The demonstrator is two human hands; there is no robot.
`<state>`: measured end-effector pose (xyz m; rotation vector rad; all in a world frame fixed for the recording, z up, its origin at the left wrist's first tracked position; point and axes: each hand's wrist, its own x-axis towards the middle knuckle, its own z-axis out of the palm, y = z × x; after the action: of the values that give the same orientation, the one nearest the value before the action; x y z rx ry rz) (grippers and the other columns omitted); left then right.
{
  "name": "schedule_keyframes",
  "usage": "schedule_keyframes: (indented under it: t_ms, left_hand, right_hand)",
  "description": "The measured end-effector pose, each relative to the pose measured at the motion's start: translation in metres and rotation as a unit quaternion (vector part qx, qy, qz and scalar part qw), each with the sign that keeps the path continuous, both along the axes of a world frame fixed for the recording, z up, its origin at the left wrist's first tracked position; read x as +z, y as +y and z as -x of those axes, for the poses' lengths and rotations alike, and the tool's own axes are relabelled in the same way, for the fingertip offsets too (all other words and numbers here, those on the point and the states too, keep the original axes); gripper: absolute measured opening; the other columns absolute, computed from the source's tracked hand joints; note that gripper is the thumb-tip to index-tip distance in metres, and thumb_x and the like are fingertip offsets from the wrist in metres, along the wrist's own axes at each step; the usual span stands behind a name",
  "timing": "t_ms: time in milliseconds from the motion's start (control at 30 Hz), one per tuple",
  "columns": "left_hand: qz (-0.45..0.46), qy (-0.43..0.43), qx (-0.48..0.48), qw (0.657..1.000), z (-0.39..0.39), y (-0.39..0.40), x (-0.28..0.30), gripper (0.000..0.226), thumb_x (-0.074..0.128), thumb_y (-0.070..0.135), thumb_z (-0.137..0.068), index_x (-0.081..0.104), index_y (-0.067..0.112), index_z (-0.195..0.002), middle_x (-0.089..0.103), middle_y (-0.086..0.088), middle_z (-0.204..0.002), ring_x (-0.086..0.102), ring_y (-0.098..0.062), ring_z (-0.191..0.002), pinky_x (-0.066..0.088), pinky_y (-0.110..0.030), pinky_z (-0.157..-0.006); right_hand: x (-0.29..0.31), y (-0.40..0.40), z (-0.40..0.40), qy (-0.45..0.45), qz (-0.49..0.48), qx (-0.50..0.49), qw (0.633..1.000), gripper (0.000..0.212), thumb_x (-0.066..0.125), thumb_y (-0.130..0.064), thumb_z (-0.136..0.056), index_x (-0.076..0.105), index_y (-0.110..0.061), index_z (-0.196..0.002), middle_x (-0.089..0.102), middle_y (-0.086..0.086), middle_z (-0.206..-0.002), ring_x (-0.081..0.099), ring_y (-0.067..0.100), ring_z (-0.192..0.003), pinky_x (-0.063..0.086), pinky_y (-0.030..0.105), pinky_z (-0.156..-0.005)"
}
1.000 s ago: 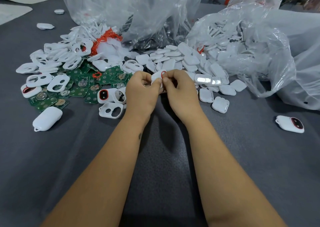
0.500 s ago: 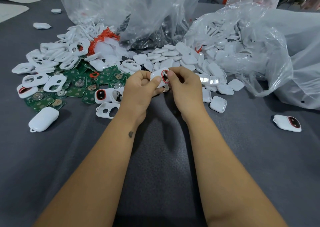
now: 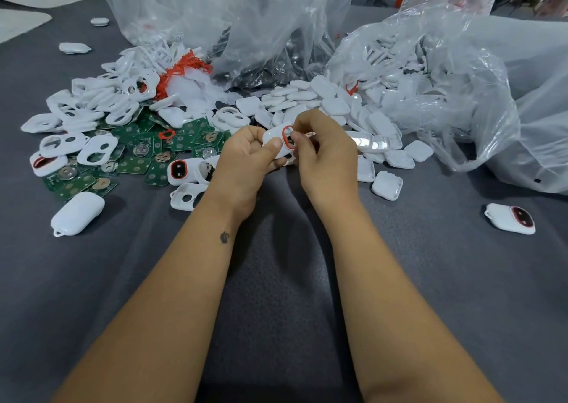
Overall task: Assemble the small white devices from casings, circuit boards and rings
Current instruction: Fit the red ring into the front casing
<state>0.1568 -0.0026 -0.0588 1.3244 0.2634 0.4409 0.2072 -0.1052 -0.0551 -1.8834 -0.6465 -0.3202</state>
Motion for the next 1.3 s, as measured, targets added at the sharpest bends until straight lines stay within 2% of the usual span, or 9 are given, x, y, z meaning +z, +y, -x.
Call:
schedule_keyframes:
  t_ms: [167,300,400,533,667,800,933,1033,1300]
  left_hand:
    - [-0.011,0.014,0.039,0.999,-0.002,-0.002,-0.001,0.004,0.049,0.000,-0.099,0.050,0.003,-0.095,0.062,-0.007,-0.085,0.061,-0.017,-0.082,0.055,-0.025,-0.079]
    - [-0.055,0.038,0.070,0.995,-0.002,-0.003,-0.001,0.012,0.053,0.004,-0.097,0.050,0.009,-0.087,0.056,-0.001,-0.067,0.054,-0.006,-0.056,0.046,-0.021,-0.056]
    - [-0.082,0.060,0.088,0.991,-0.003,-0.003,-0.002,0.012,0.056,0.008,-0.096,0.051,0.013,-0.086,0.057,-0.004,-0.069,0.053,-0.012,-0.057,0.044,-0.027,-0.057]
    - [-0.123,0.077,0.122,0.982,-0.005,-0.005,-0.005,0.007,0.061,0.015,-0.093,0.056,0.011,-0.096,0.061,-0.014,-0.079,0.053,-0.023,-0.069,0.045,-0.041,-0.067]
    - [-0.149,0.069,0.125,0.978,-0.003,-0.008,-0.004,0.015,0.062,0.028,-0.081,0.056,0.017,-0.090,0.061,-0.010,-0.076,0.052,-0.023,-0.067,0.045,-0.043,-0.065]
    - [-0.150,0.063,0.122,0.979,-0.004,-0.007,-0.005,0.013,0.063,0.025,-0.081,0.056,0.017,-0.088,0.058,-0.009,-0.073,0.051,-0.024,-0.066,0.045,-0.044,-0.063]
    - [-0.169,0.053,0.122,0.976,-0.005,-0.006,-0.008,0.010,0.063,0.016,-0.088,0.054,0.017,-0.084,0.052,-0.006,-0.067,0.045,-0.021,-0.063,0.040,-0.040,-0.060]
    - [-0.179,0.047,0.118,0.976,-0.007,-0.005,-0.009,0.015,0.064,0.014,-0.088,0.052,0.019,-0.080,0.048,-0.006,-0.064,0.041,-0.018,-0.059,0.036,-0.034,-0.058]
    - [-0.180,0.058,0.141,0.972,-0.011,-0.003,-0.014,0.021,0.068,0.013,-0.086,0.052,0.022,-0.076,0.043,0.014,-0.046,0.034,-0.002,-0.044,0.032,-0.020,-0.049]
  right_hand:
    - [0.000,0.001,0.005,-0.095,0.098,-0.012,0.991,0.014,0.053,-0.007,-0.093,0.066,-0.005,-0.096,0.063,0.008,-0.099,0.057,0.024,-0.079,0.046,0.038,-0.068]
    - [-0.001,0.005,0.010,-0.081,0.155,-0.013,0.984,0.024,0.050,-0.020,-0.097,0.069,-0.005,-0.102,0.051,0.007,-0.136,0.062,0.027,-0.094,0.050,0.039,-0.071]
    - [-0.001,0.008,0.009,-0.060,0.161,-0.015,0.985,0.028,0.046,-0.019,-0.099,0.068,-0.005,-0.090,0.044,0.003,-0.144,0.060,0.023,-0.098,0.045,0.033,-0.067]
    - [-0.001,0.008,0.007,-0.057,0.137,-0.036,0.988,0.022,0.055,-0.015,-0.092,0.072,-0.003,-0.085,0.046,0.004,-0.122,0.046,0.017,-0.107,0.042,0.031,-0.072]
    - [0.002,0.007,0.009,-0.023,0.134,-0.053,0.989,0.021,0.059,-0.021,-0.091,0.072,-0.005,-0.091,0.043,0.000,-0.095,0.049,0.019,-0.087,0.046,0.037,-0.071]
    - [0.004,0.009,0.009,-0.015,0.194,-0.072,0.978,0.024,0.050,-0.026,-0.095,0.059,-0.013,-0.077,0.051,0.004,-0.082,0.046,0.021,-0.073,0.030,0.032,-0.061]
    - [0.004,0.010,0.008,0.015,0.172,-0.081,0.982,0.023,0.052,-0.026,-0.093,0.068,-0.009,-0.089,0.067,0.008,-0.085,0.058,0.026,-0.079,0.042,0.036,-0.066]
    - [0.003,0.010,0.008,0.047,0.135,-0.090,0.986,0.020,0.057,-0.027,-0.089,0.068,-0.011,-0.083,0.067,0.004,-0.077,0.060,0.024,-0.077,0.049,0.038,-0.069]
    - [0.001,0.006,0.003,0.109,0.051,-0.070,0.990,0.015,0.068,-0.023,-0.078,0.065,-0.017,-0.066,0.057,-0.009,-0.056,0.052,0.010,-0.059,0.041,0.026,-0.058]
